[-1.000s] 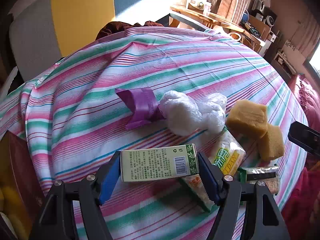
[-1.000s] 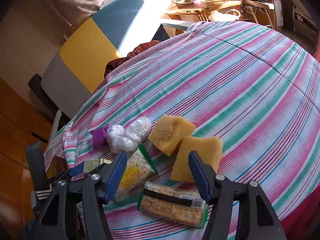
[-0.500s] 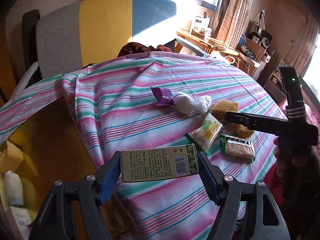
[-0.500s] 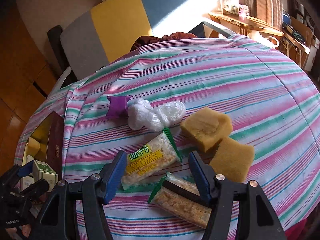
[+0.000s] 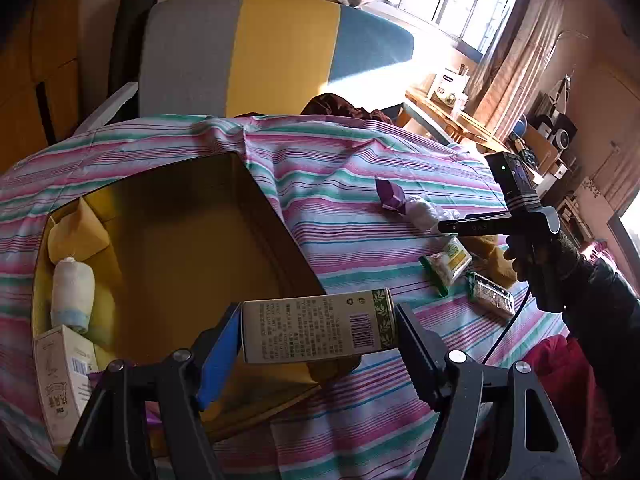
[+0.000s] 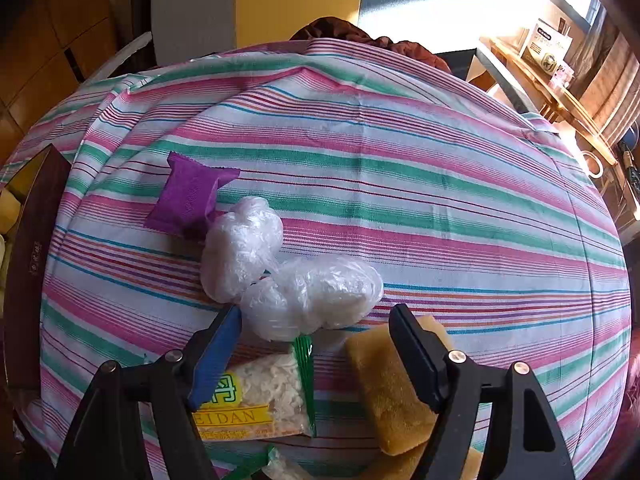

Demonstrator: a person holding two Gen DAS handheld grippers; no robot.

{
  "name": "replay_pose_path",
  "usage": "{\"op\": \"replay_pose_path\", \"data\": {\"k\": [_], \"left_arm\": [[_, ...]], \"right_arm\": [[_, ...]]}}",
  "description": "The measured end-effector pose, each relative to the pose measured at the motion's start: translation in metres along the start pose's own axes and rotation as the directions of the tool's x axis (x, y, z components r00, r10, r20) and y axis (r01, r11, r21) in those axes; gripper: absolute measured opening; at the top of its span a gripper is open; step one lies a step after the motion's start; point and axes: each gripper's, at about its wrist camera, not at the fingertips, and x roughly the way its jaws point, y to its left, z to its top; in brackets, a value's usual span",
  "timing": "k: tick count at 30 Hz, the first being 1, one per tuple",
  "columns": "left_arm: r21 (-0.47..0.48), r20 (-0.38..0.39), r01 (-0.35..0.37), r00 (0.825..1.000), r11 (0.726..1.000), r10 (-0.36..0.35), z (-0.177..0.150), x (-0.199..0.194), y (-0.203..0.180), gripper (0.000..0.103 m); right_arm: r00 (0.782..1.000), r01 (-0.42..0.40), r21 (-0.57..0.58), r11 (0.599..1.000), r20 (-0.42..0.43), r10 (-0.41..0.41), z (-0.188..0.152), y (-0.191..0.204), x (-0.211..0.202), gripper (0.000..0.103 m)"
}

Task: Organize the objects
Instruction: 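Carry the carton into the tray with the left tool while the right tool grasps a clear plastic bag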

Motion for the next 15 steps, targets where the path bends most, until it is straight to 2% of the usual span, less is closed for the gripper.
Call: {"op": "replay_pose_path", "data": {"k": [3,4,7,15], "left_arm": [[-0.035,-0.003,-0.02,1.0,0.999,0.02,-0.004,-0.004,0.012,0.074],[-0.044,-0.004,-0.028,1.0,0.999,0.028,-0.006,-0.005,0.016,0.074],[-0.07,-0.007,-0.044,0.999,0.997,0.044,-0.011,-0.007,0.025,0.074],[-0.132,0.021,-0.066,0.997,0.989,0.07,-0.016,-0.021,0.047,0.074]], "right_arm": [[1.0,-0.012,0.015,1.0,-0.015,0.012,0.006,-0.005,0.01,0.076],[1.0,-0.021,0.022,1.0,-0.013,0.021,0.007,-0.006,0.012,0.069],[0.999,-0.031,0.034,0.999,0.008,0.031,0.007,-0.006,0.01,0.063],[0.992,0.044,0.032,0.999,0.114,-0.047,-0.007,0.01,-0.035,0.06]]}}
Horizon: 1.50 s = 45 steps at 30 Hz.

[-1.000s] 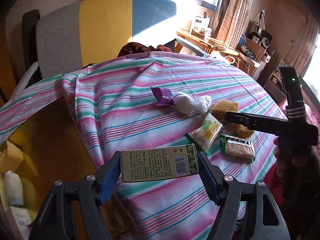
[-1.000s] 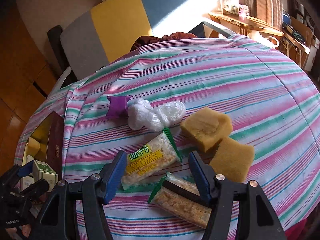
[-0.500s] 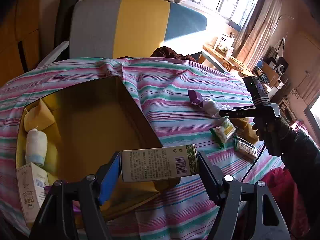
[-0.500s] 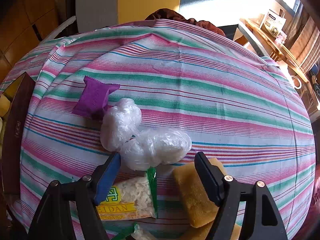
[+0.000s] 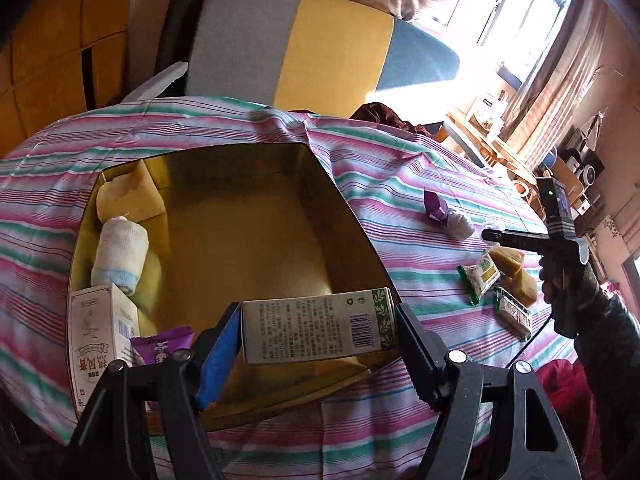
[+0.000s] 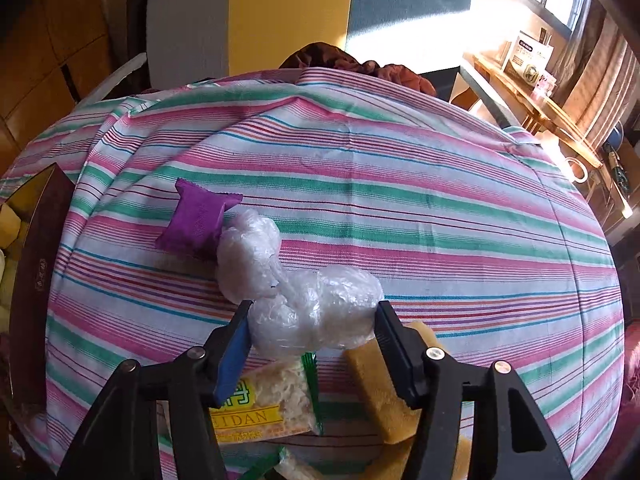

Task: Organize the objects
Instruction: 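Carry the carton into the tray with the left tool while the right tool grasps a clear plastic bag, then carry the clear plastic bag into the gold tray and open the right tool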

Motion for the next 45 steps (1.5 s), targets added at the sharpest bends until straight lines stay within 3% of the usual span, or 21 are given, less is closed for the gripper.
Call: {"op": "replay_pose_path", "data": {"k": [3,9,12,16,27,35,40,45], "left_arm": [[-0.04,0.023,-0.018,1.0,0.999,0.019,0.002,-0.01,0.016,0.074],[-0.173,0.065,-0.058,0.995,0.983,0.07,0.012,-0.029,0.068,0.074],[-0.227,0.061,-0.07,0.994,0.971,0.086,0.026,-0.029,0.09,0.074],[-0.288,0.024,-0.037,0.999,0.957,0.045,0.05,-0.011,0.107,0.074],[-0.202,-0.06,-0.166,0.986,0.965,0.157,0.111,0.081,0.107,0.075],[-0.137,-0.131,-0.282,0.955,0.95,0.265,0.129,0.139,0.12,0.075],[-0.075,-0.112,-0.306,0.948,0.949,0.297,0.136,0.147,0.114,0.089],[-0.078,-0.081,-0.292,0.955,0.953,0.285,0.135,0.127,0.112,0.089]], "right_arm": [[0.997,-0.024,0.013,1.0,0.068,0.023,-0.011,0.011,-0.029,0.06],[0.973,-0.206,-0.064,0.977,0.091,0.211,-0.043,0.073,-0.053,0.06],[0.973,-0.208,-0.159,0.965,0.062,0.221,-0.056,0.112,-0.049,0.06],[0.977,-0.201,-0.247,0.948,0.02,0.212,-0.066,0.141,-0.037,0.06],[0.98,-0.194,-0.268,0.944,-0.004,0.2,-0.072,0.143,-0.028,0.06],[0.977,-0.207,-0.268,0.941,-0.012,0.211,-0.07,0.142,-0.025,0.06],[0.978,-0.207,-0.267,0.941,-0.018,0.21,-0.071,0.142,-0.022,0.06],[0.978,-0.204,-0.261,0.943,-0.018,0.206,-0.071,0.141,-0.02,0.06]]}}
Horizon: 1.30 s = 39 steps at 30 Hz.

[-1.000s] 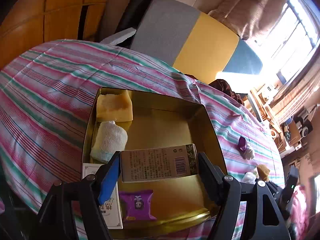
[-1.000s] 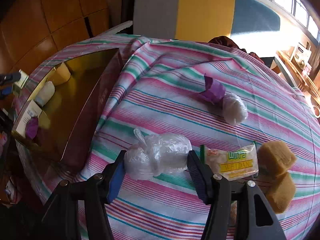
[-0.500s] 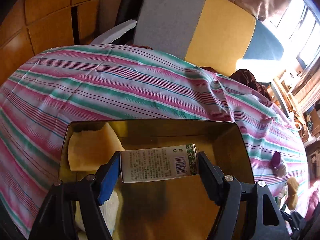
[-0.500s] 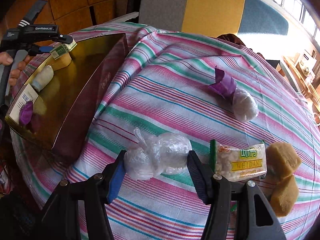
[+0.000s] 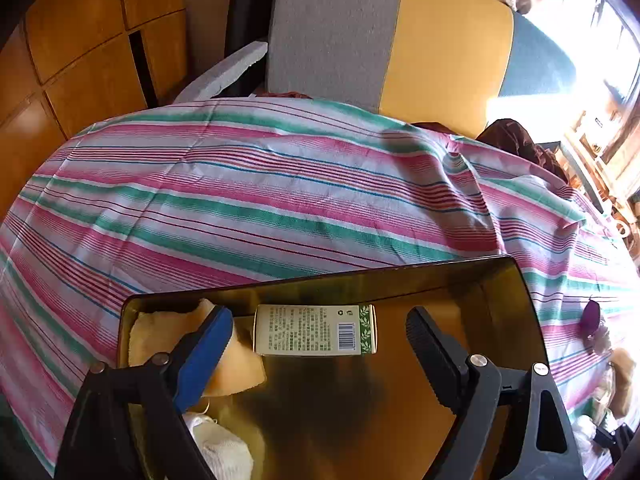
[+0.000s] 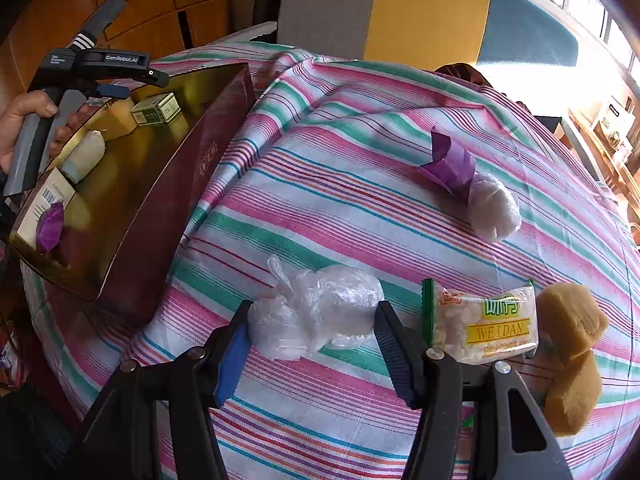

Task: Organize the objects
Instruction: 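Carry the clear plastic bag into the gold tray and open the right tool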

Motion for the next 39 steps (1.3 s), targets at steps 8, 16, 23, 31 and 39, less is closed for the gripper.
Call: {"op": "replay_pose_path", "data": {"k": [8,16,23,31,39], "left_arm": [[-0.017,0.141,0.012,0.99,1.0,-0.009,-0.046,-0.092,0.021,0.089],[-0.039,0.214,-0.044,0.976,0.998,0.051,-0.127,-0.153,0.048,0.092],[-0.08,0.231,-0.091,0.967,0.993,0.107,-0.172,-0.176,0.07,0.092],[-0.124,0.253,-0.079,0.961,0.989,0.108,-0.19,-0.187,0.091,0.092],[-0.188,0.236,-0.067,0.965,0.98,0.111,-0.201,-0.185,0.118,0.092]], "right_arm": [[1.0,0.007,0.032,0.999,0.005,-0.007,0.001,-0.004,-0.002,0.06],[0.996,-0.03,0.083,0.996,0.082,0.023,0.021,0.01,-0.028,0.06],[0.983,-0.134,-0.032,0.991,0.126,0.137,0.07,0.094,-0.032,0.06],[0.978,-0.2,-0.069,0.977,0.04,0.203,0.119,0.181,0.015,0.06],[0.987,-0.158,-0.086,0.984,-0.042,0.155,0.146,0.23,0.063,0.061]]}}
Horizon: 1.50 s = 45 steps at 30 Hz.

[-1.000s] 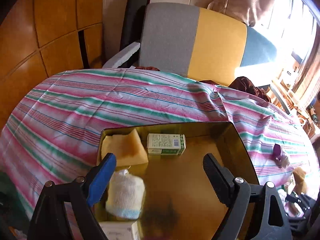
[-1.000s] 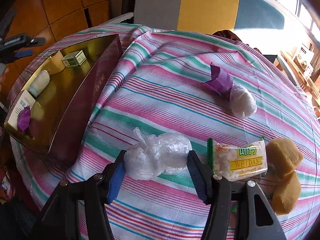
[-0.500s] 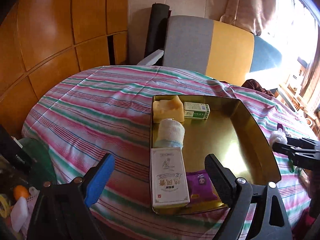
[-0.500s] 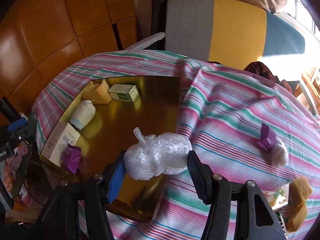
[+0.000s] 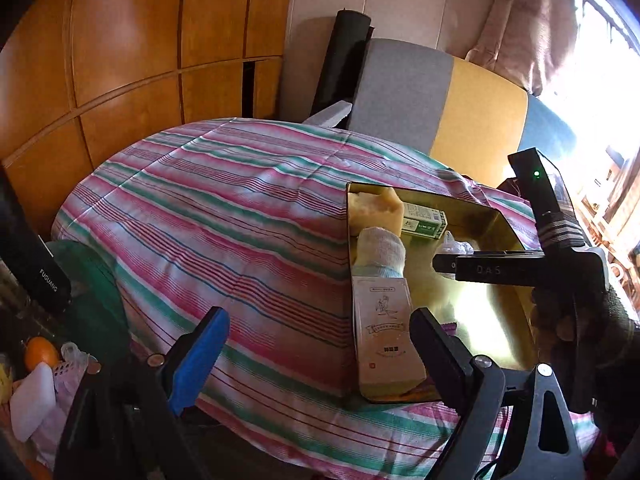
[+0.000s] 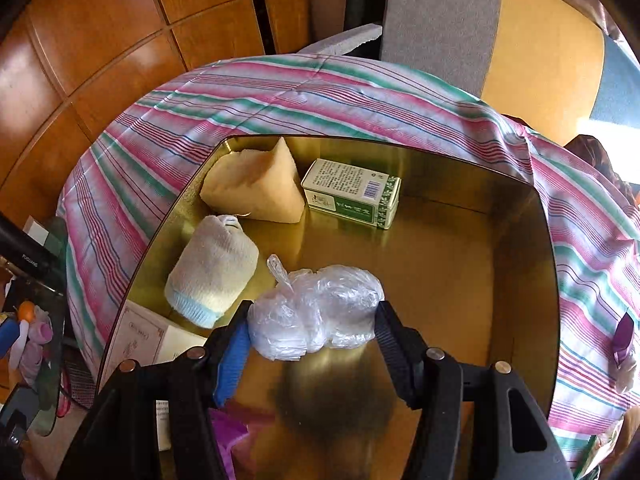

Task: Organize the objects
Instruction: 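Carry the clear plastic bag into the gold tray and open the right tool, then move both tools back over the remaining items on the cloth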

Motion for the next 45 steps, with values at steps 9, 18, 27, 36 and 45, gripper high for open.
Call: {"op": "replay_pose_path", "data": {"k": [9,18,27,36,45], "left_arm": [[-0.05,-0.021,-0.024,1.0,0.998,0.023,-0.005,0.005,0.021,0.092],[-0.048,-0.001,-0.02,1.0,0.999,0.02,-0.003,0.0,0.017,0.092],[0.01,0.036,-0.008,0.999,1.0,0.007,0.0,-0.014,-0.006,0.092],[0.1,0.047,0.018,0.999,0.995,-0.022,0.001,-0.025,-0.04,0.092],[0.193,0.04,0.047,0.998,0.98,-0.055,0.0,-0.028,-0.079,0.092]], "right_arm": [[0.999,-0.018,0.08,0.997,-0.032,0.021,0.026,0.003,0.034,0.066],[0.997,-0.041,0.083,0.996,0.067,0.036,0.017,-0.007,-0.008,0.072],[0.992,-0.025,0.064,0.998,0.127,0.017,-0.023,-0.026,-0.057,0.073],[0.982,0.015,0.075,0.997,0.188,-0.029,-0.062,-0.06,-0.104,0.073],[0.968,0.057,0.193,0.98,0.23,-0.101,-0.089,-0.125,-0.136,0.073]]}}
